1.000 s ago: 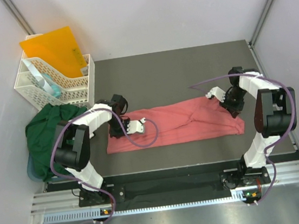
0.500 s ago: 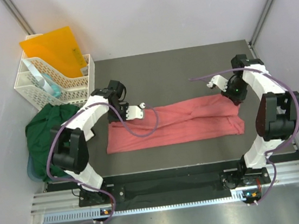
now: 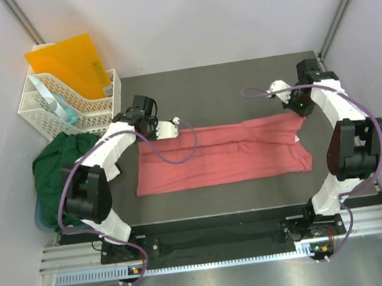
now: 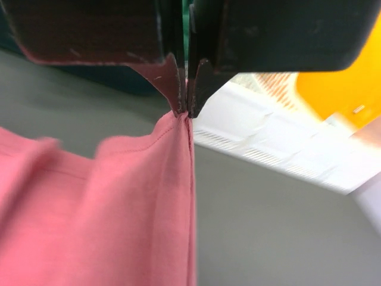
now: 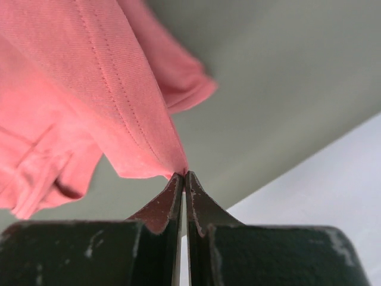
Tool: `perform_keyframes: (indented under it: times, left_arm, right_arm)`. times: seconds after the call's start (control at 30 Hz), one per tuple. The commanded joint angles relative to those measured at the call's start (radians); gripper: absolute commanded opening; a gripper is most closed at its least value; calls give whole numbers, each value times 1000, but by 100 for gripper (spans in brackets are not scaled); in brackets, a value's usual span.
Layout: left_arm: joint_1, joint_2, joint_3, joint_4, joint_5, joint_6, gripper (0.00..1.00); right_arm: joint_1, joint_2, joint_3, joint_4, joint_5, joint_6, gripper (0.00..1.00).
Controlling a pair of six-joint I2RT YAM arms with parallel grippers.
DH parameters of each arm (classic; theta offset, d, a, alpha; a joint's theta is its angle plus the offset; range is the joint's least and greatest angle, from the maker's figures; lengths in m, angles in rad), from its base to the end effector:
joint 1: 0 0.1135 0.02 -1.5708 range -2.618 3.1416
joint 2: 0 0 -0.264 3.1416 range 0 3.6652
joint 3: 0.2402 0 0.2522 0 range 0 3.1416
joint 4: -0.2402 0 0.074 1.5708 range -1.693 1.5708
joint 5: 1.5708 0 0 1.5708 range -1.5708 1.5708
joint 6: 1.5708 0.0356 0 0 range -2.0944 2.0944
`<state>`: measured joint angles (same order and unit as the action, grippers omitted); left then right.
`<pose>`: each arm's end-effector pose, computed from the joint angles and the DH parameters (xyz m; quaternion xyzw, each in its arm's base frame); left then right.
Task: Fold and stack the t-shirts
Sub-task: Fold the other side of the tshirt into a rectangle
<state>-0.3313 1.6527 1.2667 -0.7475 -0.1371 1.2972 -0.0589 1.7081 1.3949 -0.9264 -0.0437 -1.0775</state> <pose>0.3206 -0.1051 0.2410 0.6980 0.6793 0.1597 0.1606 0.3428 -0.0187 0.2530 -0.4839 0.8592 -0.0705 0.1505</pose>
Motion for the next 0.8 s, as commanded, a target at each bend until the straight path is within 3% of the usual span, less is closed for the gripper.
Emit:
perform_keyframes:
  times: [0.0,0.77]
  left_arm:
    - [15,-27,2,240,-111,-22,0]
    - [11,140,30,599,-286,-4,0]
  right_arm:
    - [10,-31,68,136,39,39,0]
    - [122,61,75,598,240,162,0]
